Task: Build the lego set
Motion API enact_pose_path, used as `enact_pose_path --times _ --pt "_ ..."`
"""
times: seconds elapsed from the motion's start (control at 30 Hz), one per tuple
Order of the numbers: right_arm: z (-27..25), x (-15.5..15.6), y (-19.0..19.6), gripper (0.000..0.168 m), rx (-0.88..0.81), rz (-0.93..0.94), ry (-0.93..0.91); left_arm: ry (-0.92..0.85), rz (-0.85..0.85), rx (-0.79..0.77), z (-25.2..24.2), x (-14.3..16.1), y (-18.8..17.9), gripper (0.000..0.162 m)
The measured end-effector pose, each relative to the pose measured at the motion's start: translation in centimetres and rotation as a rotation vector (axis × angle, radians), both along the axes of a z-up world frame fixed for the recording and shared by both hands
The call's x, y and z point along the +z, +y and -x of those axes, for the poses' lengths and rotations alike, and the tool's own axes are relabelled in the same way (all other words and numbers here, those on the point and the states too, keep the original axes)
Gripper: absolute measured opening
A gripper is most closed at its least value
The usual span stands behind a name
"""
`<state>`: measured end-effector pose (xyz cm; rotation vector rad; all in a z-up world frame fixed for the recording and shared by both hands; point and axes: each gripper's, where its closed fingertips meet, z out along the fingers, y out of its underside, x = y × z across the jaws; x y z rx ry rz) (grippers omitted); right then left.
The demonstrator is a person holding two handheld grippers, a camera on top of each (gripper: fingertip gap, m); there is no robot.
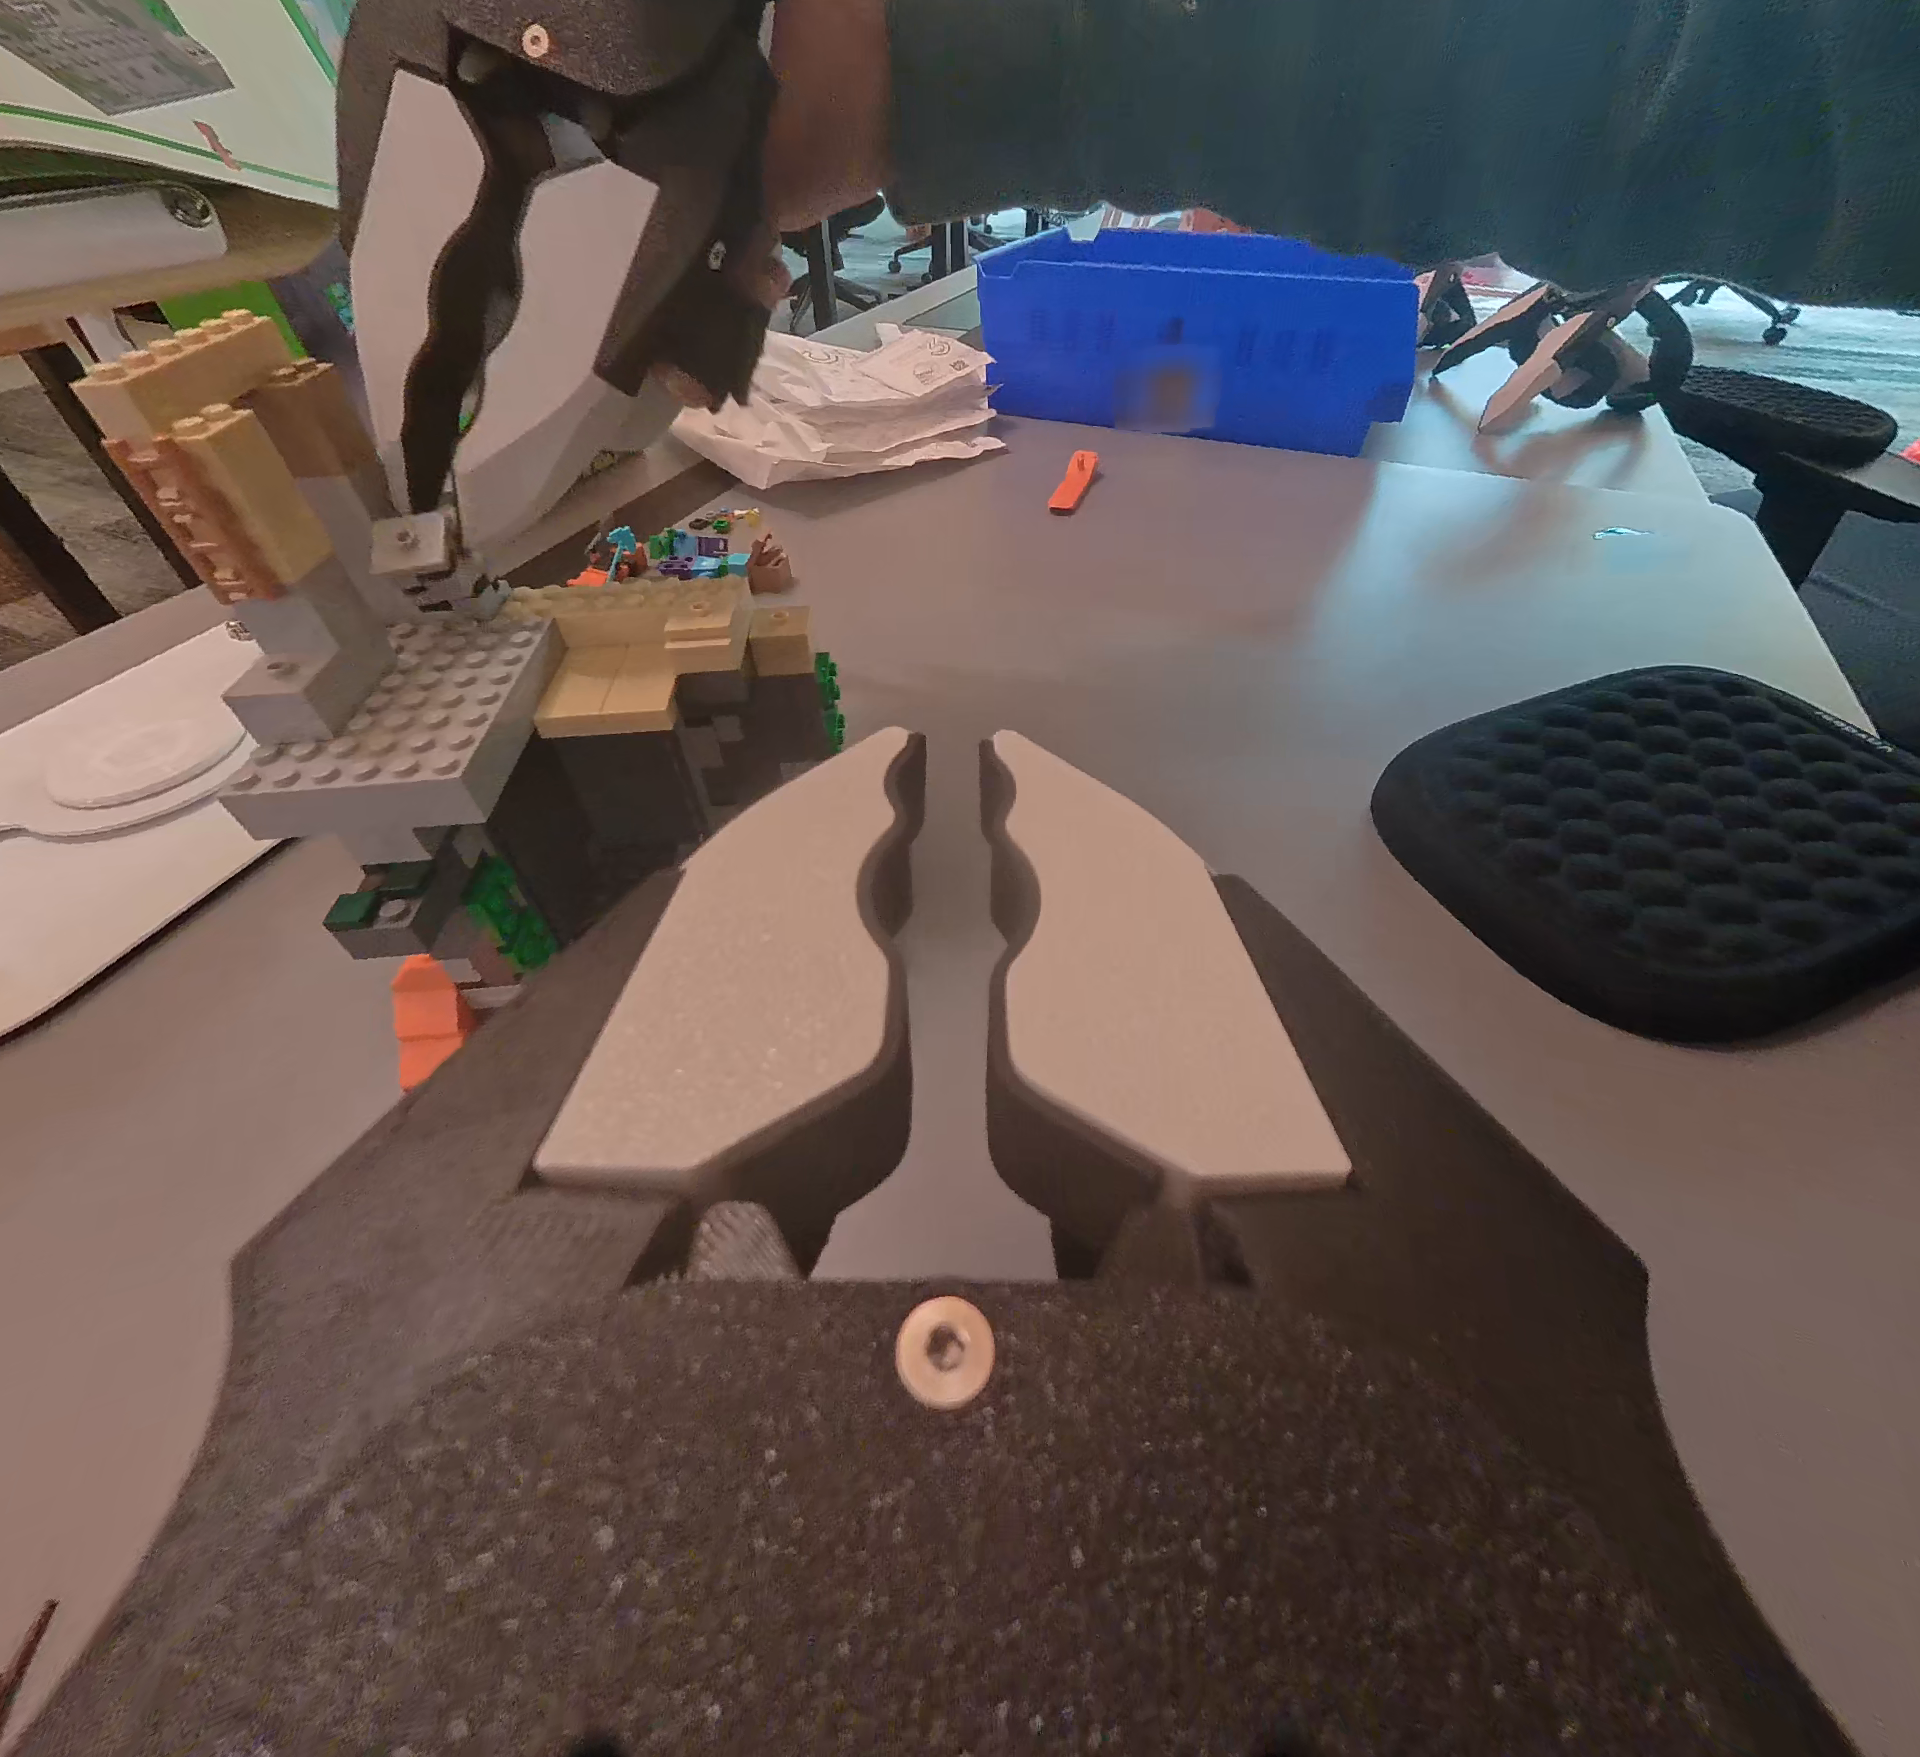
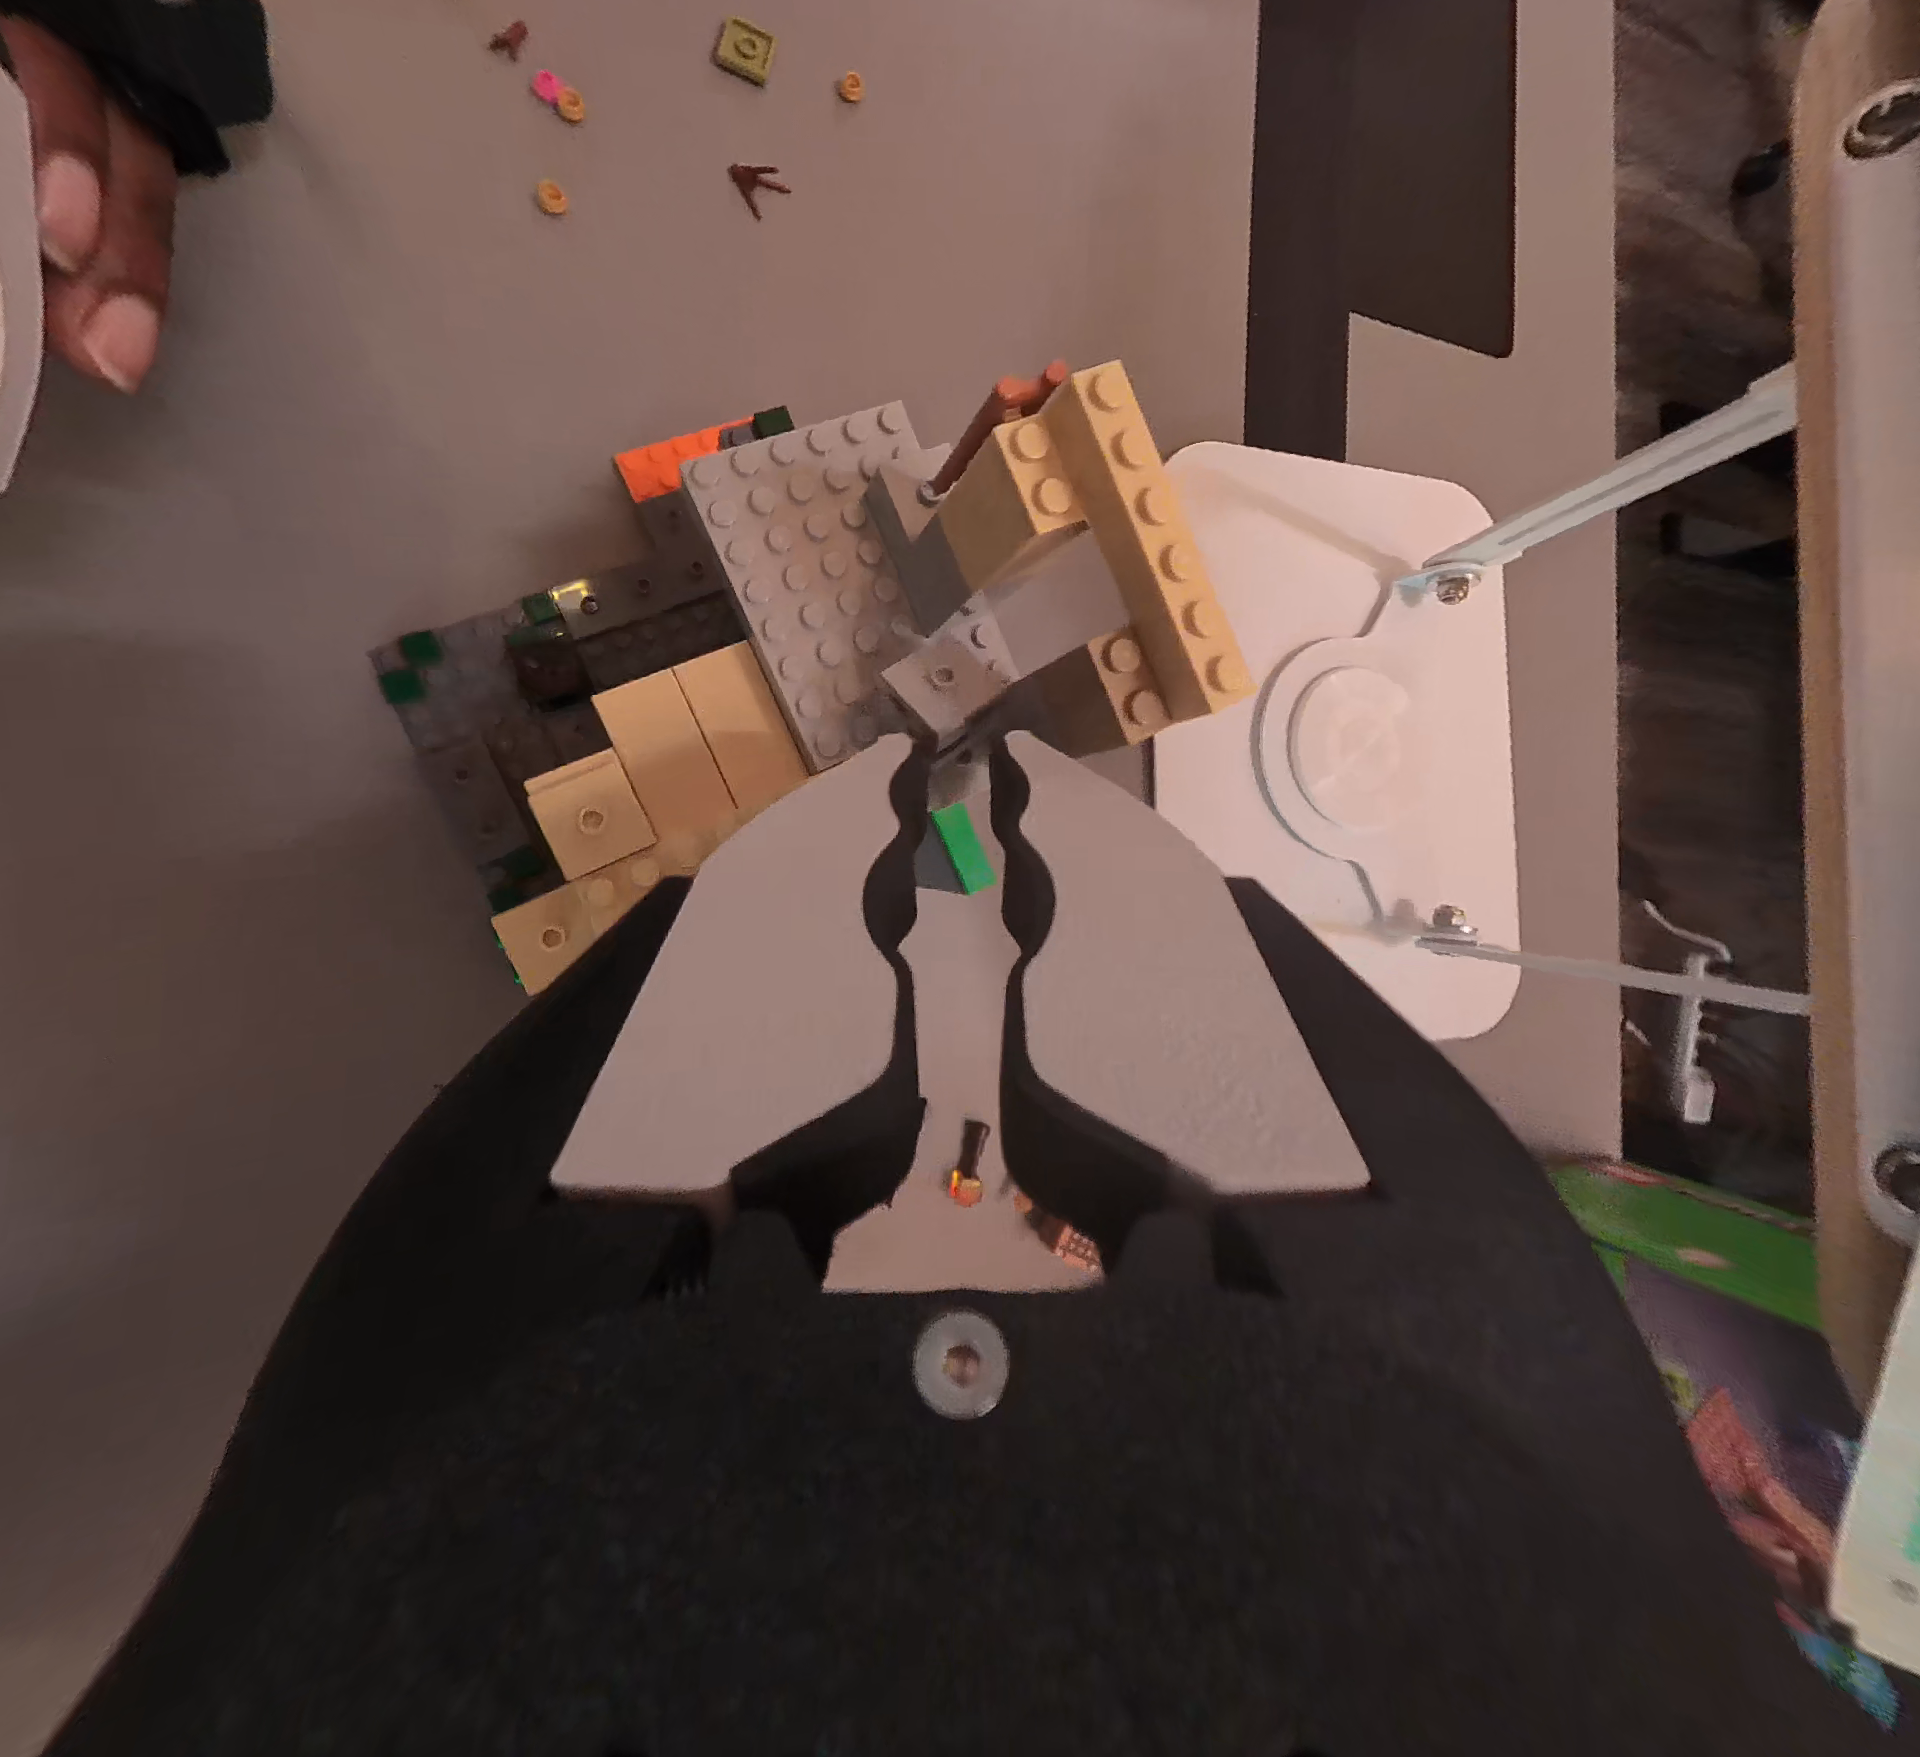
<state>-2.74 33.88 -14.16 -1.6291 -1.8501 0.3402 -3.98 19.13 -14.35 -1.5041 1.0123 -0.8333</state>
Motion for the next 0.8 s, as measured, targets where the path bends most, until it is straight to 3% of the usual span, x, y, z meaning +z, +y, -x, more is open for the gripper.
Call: enact_pose_path --times 0.4,0.63,0.8 --pt "0.4 -0.3 -0.4 0.003 -0.159 0.031 0.141 0.003 0.011 0.061 0.7 -0.1 1.6 0.009" --pt "-0.4 -0.1 0.1 0.000 -0.238 0.069 0.264 0.012 0.027 0.146 1.6 0.6 5.0 0.009" --pt "-0.4 0.0 -0.1 0.000 -0.230 0.059 0.292 0.137 0.015 0.218 1.5 0.1 8.2 0.011"
